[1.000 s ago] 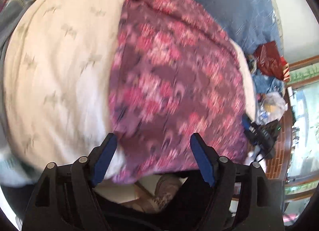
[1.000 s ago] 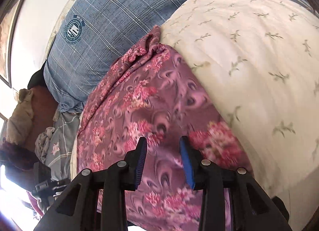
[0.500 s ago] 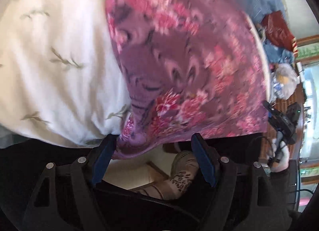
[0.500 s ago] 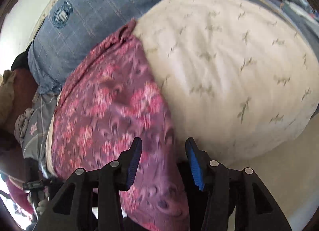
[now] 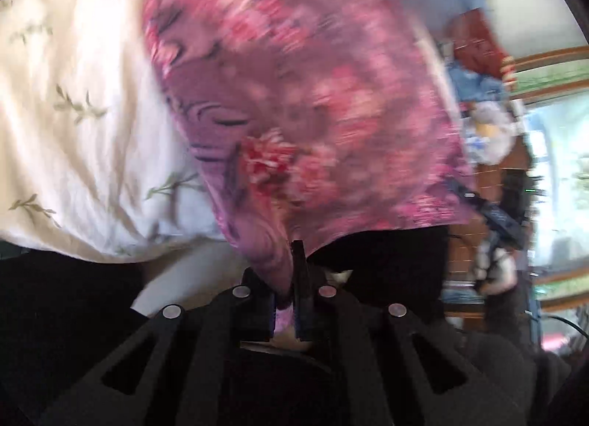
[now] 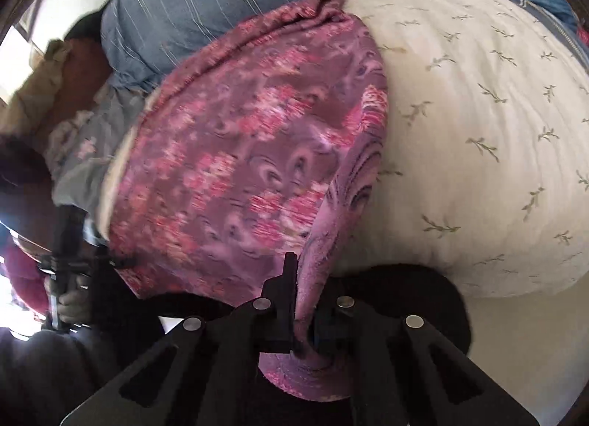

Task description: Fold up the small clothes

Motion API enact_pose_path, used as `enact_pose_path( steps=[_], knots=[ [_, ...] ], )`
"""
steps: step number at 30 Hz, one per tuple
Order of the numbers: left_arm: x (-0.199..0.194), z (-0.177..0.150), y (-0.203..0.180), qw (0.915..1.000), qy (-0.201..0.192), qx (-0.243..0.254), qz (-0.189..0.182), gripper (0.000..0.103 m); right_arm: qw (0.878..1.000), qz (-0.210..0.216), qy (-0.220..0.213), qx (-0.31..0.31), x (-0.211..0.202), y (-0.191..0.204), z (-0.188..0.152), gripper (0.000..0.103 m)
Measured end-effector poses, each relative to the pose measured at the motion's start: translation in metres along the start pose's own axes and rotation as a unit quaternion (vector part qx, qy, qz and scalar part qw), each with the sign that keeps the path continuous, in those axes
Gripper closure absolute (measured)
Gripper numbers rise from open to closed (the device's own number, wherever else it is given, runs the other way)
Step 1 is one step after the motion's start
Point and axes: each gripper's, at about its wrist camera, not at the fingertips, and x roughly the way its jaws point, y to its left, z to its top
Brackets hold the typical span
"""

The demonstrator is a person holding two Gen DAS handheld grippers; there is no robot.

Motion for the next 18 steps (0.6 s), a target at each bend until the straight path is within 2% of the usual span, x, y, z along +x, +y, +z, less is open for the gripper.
enact_pose_path(
  steps=[3, 8, 12, 18],
  knots=[
    [-0.028, 0.004, -0.011, 0.9982, -0.032, 0.014, -0.048, 0.099, 0.998, 0.06, -0.031, 0.011, -0.014, 0.01, 0.005, 0.098],
    [-0.061, 0.029, -0.017, 0.9919, -0.08, 0.008, -0.099, 0.099, 0.984, 0.147, -0.092, 0.048, -0.027, 0.018, 0.028, 0.098],
    [-0.069, 0.056, -0.009, 0.9871, -0.102, -0.024, -0.121, 0.099, 0.966, 0.198, -0.138, 0.088, -0.025, 0.014, 0.051, 0.098],
    [-0.079, 0.114, 0.016, 0.9779, -0.135, -0.091, -0.131, 0.099, 0.943, 0.234, -0.186, 0.143, -0.008, -0.002, 0.106, 0.098]
  ],
)
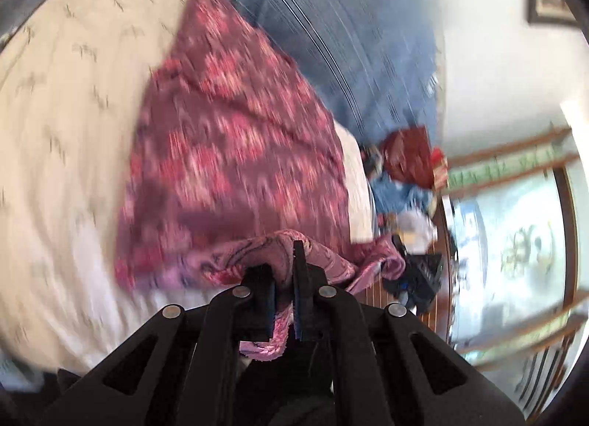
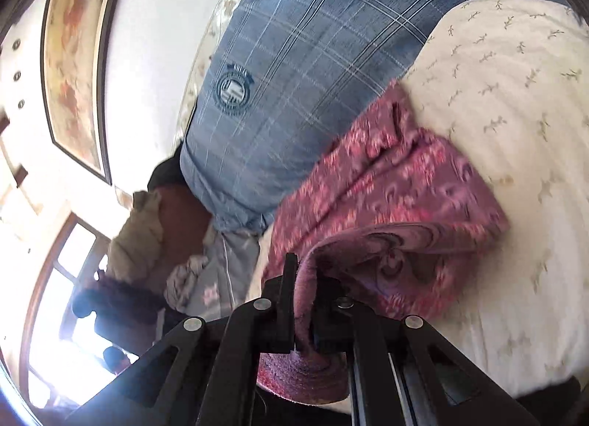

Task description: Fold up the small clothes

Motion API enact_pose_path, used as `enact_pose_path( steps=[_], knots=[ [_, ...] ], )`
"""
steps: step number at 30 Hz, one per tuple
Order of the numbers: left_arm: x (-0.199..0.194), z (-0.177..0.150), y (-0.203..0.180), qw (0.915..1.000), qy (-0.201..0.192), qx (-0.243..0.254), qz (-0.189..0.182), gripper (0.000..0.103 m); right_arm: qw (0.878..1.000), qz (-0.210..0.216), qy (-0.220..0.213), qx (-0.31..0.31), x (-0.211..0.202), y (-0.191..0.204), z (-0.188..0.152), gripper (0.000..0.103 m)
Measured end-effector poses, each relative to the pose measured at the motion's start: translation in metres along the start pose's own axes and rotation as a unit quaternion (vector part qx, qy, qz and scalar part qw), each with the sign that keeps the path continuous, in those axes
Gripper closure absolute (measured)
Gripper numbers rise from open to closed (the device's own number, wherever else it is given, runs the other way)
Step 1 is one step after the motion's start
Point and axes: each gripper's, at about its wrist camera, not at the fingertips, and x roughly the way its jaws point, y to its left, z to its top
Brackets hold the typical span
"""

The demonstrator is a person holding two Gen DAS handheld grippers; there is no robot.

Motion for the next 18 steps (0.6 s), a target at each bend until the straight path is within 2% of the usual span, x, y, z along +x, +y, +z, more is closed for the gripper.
enact_pose_path(
  steps=[7, 12, 18],
  knots=[
    [0.022, 0.078, 0.014, 0.9984, -0.021, -0.052, -0.002, 0.099, 1.0, 0.01, -0.022, 0.017, 0.058, -0.012, 0.062, 0.098],
    [0.033, 0.135, 0.025, 0.9949, -0.047, -0.086, -0.024, 0.099, 0.998, 0.016, -0.03, 0.05, 0.106, -0.033, 0.098, 0.098],
    [0.061, 0.199, 0.05, 0.9895, -0.046, -0.136, -0.005, 0.099, 0.993, 0.012, -0.05, 0.104, 0.154, -0.065, 0.136, 0.098]
  ],
)
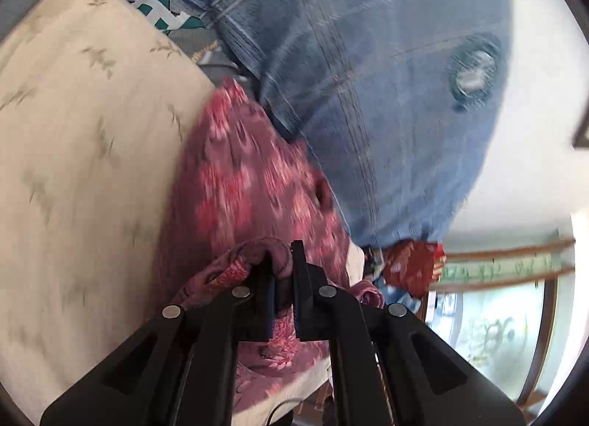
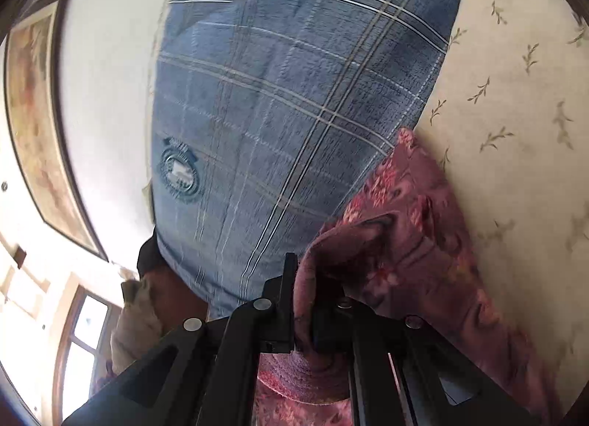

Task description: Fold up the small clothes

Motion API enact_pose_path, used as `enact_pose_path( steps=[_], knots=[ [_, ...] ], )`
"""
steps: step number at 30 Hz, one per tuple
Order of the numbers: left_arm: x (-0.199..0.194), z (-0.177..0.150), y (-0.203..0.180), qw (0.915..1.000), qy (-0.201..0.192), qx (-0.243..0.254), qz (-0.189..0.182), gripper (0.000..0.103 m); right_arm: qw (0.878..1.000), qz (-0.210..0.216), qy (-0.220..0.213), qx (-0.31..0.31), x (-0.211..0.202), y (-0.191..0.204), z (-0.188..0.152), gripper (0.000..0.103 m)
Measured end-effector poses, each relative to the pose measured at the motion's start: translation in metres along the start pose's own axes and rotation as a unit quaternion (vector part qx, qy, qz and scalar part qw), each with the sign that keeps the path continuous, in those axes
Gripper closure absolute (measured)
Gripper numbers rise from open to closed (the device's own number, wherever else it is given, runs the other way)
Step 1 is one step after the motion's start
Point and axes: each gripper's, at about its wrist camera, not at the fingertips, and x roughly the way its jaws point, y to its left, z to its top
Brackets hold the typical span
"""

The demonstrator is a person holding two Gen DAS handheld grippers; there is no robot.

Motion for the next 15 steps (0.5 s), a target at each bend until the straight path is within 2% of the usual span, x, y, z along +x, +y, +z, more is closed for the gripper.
enact_pose_path(
  steps=[4, 5, 7, 9, 10, 11, 12, 13, 15],
  knots=[
    [0.014, 0.029, 0.0, 0.9998, -0.004, -0.02, 0.006, 0.099, 0.999, -0.02, -0.001, 0.029, 0.03, -0.017, 0.018, 0.098],
    [0.017, 0.036, -0.002, 0.9996, -0.008, -0.025, 0.011, 0.099, 0.999, -0.023, -0.002, 0.039, 0.036, -0.02, 0.023, 0.093],
    [0.019, 0.051, -0.003, 0.999, -0.013, -0.043, 0.009, 0.098, 0.997, -0.014, -0.022, 0.077, 0.041, -0.028, 0.032, 0.092],
    [0.019, 0.063, -0.002, 0.9975, -0.014, -0.069, 0.004, 0.092, 0.99, 0.001, -0.054, 0.131, 0.041, -0.041, 0.042, 0.086],
    [0.017, 0.067, -0.001, 0.997, -0.017, -0.076, 0.002, 0.089, 0.986, 0.008, -0.063, 0.156, 0.04, -0.049, 0.045, 0.077],
    [0.014, 0.07, -0.001, 0.9965, -0.021, -0.08, -0.001, 0.08, 0.981, 0.014, -0.07, 0.179, 0.038, -0.055, 0.047, 0.071],
    [0.008, 0.072, -0.003, 0.9963, -0.029, -0.081, -0.006, 0.067, 0.977, 0.016, -0.079, 0.196, 0.035, -0.059, 0.05, 0.071],
    [0.001, 0.073, -0.005, 0.9961, -0.04, -0.079, -0.008, 0.059, 0.976, 0.015, -0.088, 0.196, 0.03, -0.059, 0.052, 0.069],
    [-0.021, 0.075, -0.007, 0.9932, -0.089, -0.075, 0.001, 0.037, 0.979, 0.012, -0.107, 0.171, 0.016, -0.054, 0.056, 0.063]
  ],
)
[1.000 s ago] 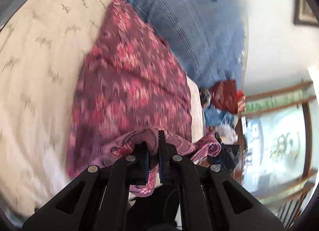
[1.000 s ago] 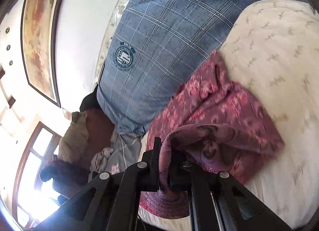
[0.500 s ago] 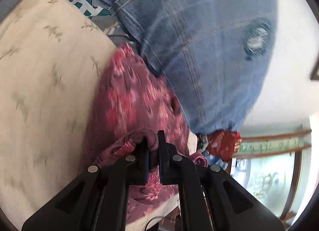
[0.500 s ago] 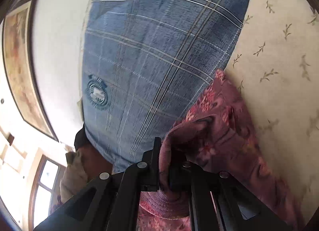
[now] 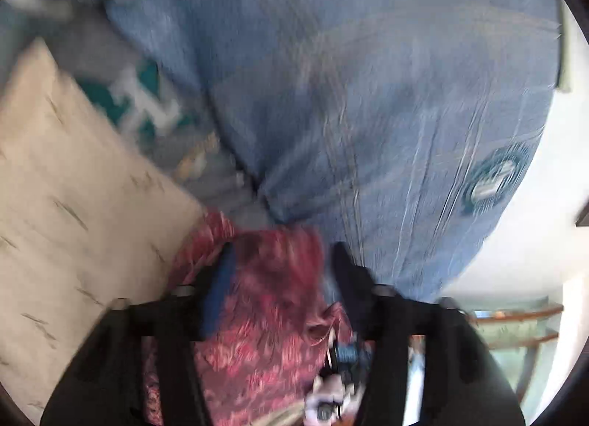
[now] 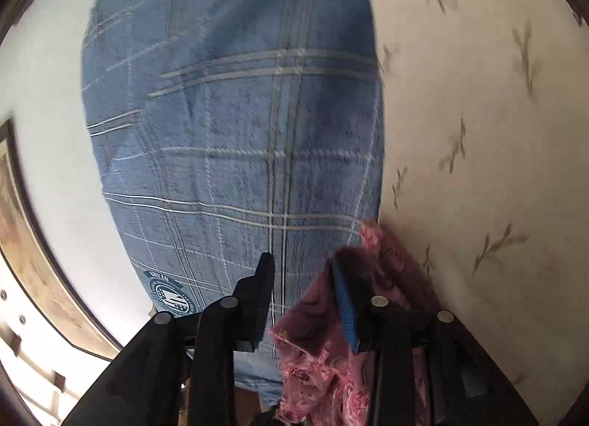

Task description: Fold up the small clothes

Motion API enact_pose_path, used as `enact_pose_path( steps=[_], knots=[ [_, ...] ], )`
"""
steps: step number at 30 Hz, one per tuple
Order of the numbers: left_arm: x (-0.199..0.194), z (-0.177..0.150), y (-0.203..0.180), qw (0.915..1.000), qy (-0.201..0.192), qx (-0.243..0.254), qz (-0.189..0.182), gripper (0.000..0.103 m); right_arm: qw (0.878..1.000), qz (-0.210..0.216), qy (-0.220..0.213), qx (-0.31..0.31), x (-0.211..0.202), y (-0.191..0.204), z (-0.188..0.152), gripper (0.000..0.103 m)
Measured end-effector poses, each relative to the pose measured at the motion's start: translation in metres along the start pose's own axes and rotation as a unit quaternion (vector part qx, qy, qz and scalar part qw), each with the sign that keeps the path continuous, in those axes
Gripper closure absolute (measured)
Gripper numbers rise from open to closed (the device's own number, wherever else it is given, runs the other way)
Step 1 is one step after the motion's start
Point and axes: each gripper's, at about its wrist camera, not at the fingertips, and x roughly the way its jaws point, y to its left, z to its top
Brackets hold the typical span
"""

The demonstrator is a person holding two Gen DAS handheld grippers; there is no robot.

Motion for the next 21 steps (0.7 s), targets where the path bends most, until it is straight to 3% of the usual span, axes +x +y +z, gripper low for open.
enact_pose_path(
  steps=[1, 3, 8, 14, 16, 19, 21],
  knots=[
    [-0.01, 0.003, 0.0, 0.9999, -0.016, 0.0, 0.001, 0.034, 1.0, 0.003, -0.007, -0.006, -0.006, 0.002, 0.002, 0.058],
    [-0.013, -0.001, -0.004, 0.9997, -0.01, 0.019, 0.009, 0.033, 1.0, 0.008, -0.019, -0.012, -0.019, 0.004, 0.005, 0.055],
    [0.013, -0.033, -0.009, 0.9845, 0.038, 0.13, 0.111, 0.033, 0.989, -0.089, 0.028, -0.113, -0.02, 0.022, -0.001, 0.055],
    [0.055, -0.042, 0.008, 0.9767, 0.082, 0.122, 0.156, 0.033, 0.968, -0.172, 0.056, -0.175, 0.015, 0.033, -0.011, 0.053],
    [0.059, -0.044, 0.0, 0.9752, 0.076, 0.133, 0.16, 0.033, 0.956, -0.205, 0.071, -0.198, 0.034, 0.036, -0.012, 0.05],
    [0.065, -0.047, -0.011, 0.9719, 0.081, 0.148, 0.164, 0.033, 0.922, -0.279, 0.109, -0.246, 0.066, 0.038, -0.017, 0.051],
    [0.066, -0.052, -0.016, 0.9683, 0.08, 0.166, 0.169, 0.037, 0.901, -0.299, 0.118, -0.292, 0.076, 0.047, -0.024, 0.064]
  ],
)
